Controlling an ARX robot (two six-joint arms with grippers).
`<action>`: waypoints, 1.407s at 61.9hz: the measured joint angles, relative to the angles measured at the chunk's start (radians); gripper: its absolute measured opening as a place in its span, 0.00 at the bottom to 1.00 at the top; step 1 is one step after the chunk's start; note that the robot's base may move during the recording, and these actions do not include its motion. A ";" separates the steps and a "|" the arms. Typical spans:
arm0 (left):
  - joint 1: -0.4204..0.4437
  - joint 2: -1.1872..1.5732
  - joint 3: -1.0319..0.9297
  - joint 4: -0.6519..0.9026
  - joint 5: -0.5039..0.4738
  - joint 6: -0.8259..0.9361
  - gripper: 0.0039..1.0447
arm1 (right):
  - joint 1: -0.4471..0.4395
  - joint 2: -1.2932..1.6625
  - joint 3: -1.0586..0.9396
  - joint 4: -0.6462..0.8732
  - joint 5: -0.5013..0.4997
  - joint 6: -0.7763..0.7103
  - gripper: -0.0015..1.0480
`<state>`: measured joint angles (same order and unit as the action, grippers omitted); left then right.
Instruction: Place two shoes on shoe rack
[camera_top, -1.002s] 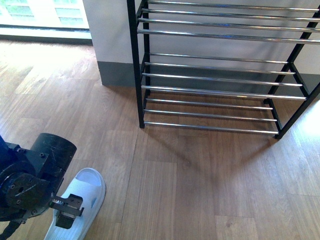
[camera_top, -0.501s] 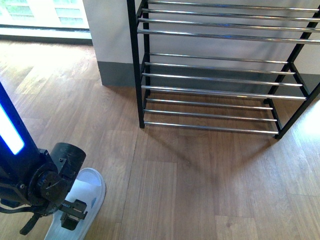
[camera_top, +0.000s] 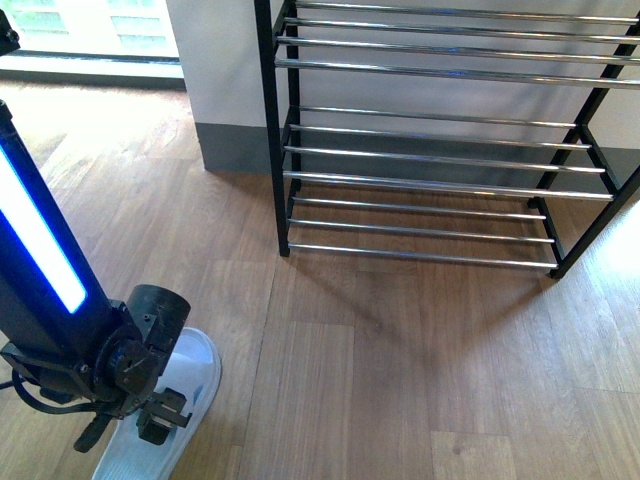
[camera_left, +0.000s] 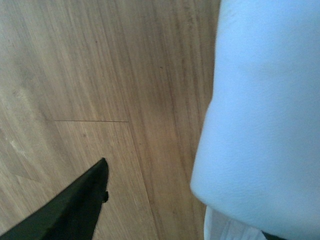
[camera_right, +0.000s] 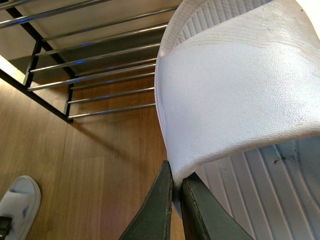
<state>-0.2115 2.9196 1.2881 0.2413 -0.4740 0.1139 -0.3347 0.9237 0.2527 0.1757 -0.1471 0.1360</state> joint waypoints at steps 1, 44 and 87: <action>-0.001 0.002 0.002 0.000 0.001 0.000 0.71 | 0.000 0.000 0.000 0.000 0.000 0.000 0.02; -0.009 -0.018 -0.011 0.026 0.082 -0.188 0.02 | 0.000 0.000 0.000 0.000 0.000 0.000 0.02; -0.077 -0.879 -0.609 0.240 0.080 -0.425 0.02 | 0.000 0.000 0.000 0.000 0.000 0.000 0.02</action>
<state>-0.2890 2.0403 0.6788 0.4809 -0.3943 -0.3115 -0.3347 0.9237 0.2527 0.1757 -0.1467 0.1360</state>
